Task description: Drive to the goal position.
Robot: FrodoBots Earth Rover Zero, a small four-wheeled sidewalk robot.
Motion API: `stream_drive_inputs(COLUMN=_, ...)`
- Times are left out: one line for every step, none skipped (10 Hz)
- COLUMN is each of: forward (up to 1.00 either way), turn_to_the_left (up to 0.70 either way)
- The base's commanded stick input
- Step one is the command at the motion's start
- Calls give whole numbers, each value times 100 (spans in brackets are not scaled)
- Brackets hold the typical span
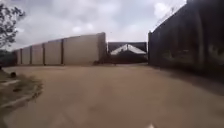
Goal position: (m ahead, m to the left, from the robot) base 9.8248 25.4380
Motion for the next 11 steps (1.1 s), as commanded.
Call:
stream_drive_inputs(forward=100, turn_to_the_left=27)
stream_drive_inputs(forward=100, turn_to_the_left=27)
stream_drive_inputs(forward=100, turn_to_the_left=10)
stream_drive_inputs(forward=100, turn_to_the_left=0)
stream_drive_inputs(forward=100, turn_to_the_left=0)
stream_drive_inputs(forward=100, turn_to_the_left=0)
stream_drive_inputs(forward=100, turn_to_the_left=0)
stream_drive_inputs(forward=100, turn_to_the_left=0)
stream_drive_inputs(forward=100, turn_to_the_left=0)
stream_drive_inputs(forward=100, turn_to_the_left=0)
stream_drive_inputs(forward=100, turn_to_the_left=13)
